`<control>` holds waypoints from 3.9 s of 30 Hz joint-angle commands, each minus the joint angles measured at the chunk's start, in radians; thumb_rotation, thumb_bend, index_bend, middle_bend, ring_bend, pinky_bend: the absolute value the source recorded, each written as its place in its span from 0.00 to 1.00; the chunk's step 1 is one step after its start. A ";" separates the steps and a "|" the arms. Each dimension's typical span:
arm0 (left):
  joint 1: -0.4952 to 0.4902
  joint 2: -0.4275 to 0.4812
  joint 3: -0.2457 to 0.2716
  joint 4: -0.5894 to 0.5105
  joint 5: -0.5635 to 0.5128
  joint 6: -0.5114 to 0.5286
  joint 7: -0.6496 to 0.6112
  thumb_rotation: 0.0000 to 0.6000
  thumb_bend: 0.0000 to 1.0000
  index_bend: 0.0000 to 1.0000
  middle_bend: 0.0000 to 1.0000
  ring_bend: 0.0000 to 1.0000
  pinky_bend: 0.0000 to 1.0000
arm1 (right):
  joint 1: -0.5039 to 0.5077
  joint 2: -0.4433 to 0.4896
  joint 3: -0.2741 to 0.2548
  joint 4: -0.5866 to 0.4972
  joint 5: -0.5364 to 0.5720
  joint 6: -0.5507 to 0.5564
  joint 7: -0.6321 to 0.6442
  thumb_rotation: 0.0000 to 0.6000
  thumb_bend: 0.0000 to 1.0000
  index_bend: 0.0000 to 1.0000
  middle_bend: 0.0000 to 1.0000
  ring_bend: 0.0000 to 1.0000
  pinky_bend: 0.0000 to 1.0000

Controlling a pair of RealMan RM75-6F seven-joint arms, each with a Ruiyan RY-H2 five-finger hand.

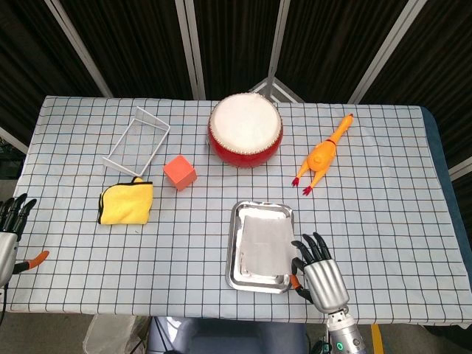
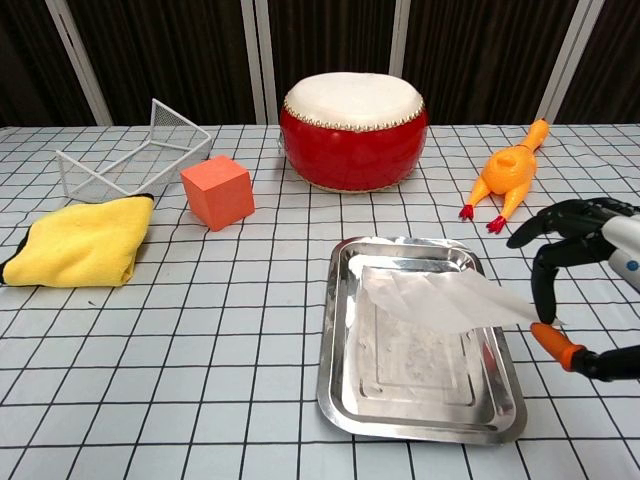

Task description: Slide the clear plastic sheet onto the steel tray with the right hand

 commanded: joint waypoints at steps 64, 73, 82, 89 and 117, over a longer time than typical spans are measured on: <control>-0.009 0.037 -0.029 -0.065 -0.143 -0.082 0.116 1.00 0.00 0.00 0.00 0.00 0.00 | 0.328 0.230 0.077 -0.047 0.232 -0.574 -0.367 1.00 1.00 0.24 0.12 0.00 0.00; -0.007 0.041 -0.035 -0.075 -0.168 -0.083 0.130 1.00 0.00 0.00 0.00 0.00 0.00 | 0.390 0.181 0.096 -0.025 0.321 -0.621 -0.416 1.00 1.00 0.24 0.12 0.00 0.00; -0.005 0.042 -0.041 -0.085 -0.187 -0.082 0.142 1.00 0.00 0.00 0.00 0.00 0.00 | 0.425 0.122 0.079 0.019 0.381 -0.630 -0.443 1.00 1.00 0.24 0.12 0.00 0.00; -0.006 0.042 -0.040 -0.088 -0.188 -0.084 0.146 1.00 0.00 0.00 0.00 0.00 0.00 | 0.435 0.103 0.061 0.040 0.403 -0.607 -0.451 1.00 1.00 0.24 0.12 0.00 0.00; -0.007 0.041 -0.032 -0.088 -0.174 -0.081 0.153 1.00 0.00 0.00 0.00 0.00 0.00 | 0.441 0.127 -0.011 -0.038 0.485 -0.497 -0.522 1.00 1.00 0.24 0.09 0.00 0.00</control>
